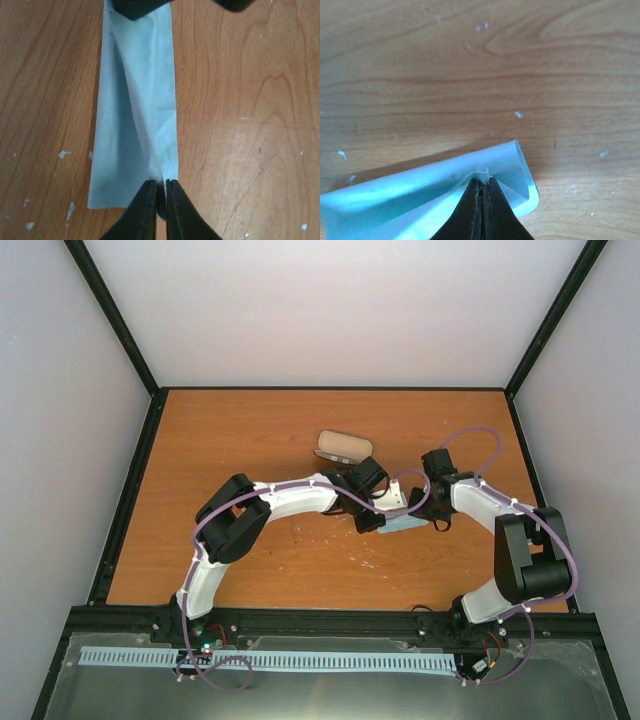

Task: Organize the sunglasses
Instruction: Fold the glasses cleaning cloth at the center of the board.

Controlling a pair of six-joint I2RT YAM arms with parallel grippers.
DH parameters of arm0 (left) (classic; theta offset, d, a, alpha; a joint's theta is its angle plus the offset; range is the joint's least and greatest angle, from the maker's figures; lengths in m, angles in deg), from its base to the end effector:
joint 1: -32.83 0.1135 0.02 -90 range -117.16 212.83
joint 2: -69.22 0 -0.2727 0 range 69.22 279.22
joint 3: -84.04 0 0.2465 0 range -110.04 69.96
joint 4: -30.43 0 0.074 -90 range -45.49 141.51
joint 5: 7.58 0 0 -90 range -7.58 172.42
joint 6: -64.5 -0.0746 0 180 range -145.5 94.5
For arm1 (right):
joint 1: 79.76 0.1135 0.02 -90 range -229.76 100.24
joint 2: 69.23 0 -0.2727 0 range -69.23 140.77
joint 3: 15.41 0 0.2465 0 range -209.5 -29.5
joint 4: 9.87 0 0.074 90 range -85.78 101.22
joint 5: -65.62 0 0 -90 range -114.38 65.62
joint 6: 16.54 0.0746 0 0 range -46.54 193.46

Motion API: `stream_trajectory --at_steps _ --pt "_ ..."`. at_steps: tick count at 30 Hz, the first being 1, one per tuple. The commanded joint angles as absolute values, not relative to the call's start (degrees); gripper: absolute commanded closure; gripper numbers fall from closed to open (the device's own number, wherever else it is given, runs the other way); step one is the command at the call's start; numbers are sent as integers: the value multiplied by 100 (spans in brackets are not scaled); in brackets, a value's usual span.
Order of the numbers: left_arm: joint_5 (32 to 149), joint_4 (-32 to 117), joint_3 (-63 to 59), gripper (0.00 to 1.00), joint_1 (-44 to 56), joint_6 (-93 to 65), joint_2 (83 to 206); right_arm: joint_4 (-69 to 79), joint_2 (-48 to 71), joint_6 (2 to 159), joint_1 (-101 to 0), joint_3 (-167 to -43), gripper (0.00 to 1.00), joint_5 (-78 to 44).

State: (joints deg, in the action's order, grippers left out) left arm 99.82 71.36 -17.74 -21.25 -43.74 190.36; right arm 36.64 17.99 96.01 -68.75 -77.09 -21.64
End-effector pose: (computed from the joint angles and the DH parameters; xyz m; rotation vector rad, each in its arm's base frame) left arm 0.2550 -0.3901 0.1391 1.6669 2.0967 -0.6081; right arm 0.2692 0.0560 0.1383 0.2757 2.8356 0.1951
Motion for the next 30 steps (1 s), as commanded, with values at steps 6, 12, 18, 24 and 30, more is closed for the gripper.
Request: stream_trajectory --at_steps 6,12,18,24,30 --pt "9960 6984 -1630 73 -2161 -4283 18822 3672 1509 9787 -6869 -7435 85 -1901" --pt "9964 6957 -1578 71 -2182 -4275 18777 3928 1039 9893 -6869 -7480 82 -2042" --pt "9555 6698 -1303 73 -2129 -4163 18478 3903 988 10055 -6873 -7635 82 -2281" --pt "10112 6820 -1485 74 -1306 -3739 18309 3950 1638 10004 -6870 -7910 76 -2532" --pt "10266 7029 -1690 75 -994 -3681 18507 3890 1924 9907 -6869 -8161 87 -2251"
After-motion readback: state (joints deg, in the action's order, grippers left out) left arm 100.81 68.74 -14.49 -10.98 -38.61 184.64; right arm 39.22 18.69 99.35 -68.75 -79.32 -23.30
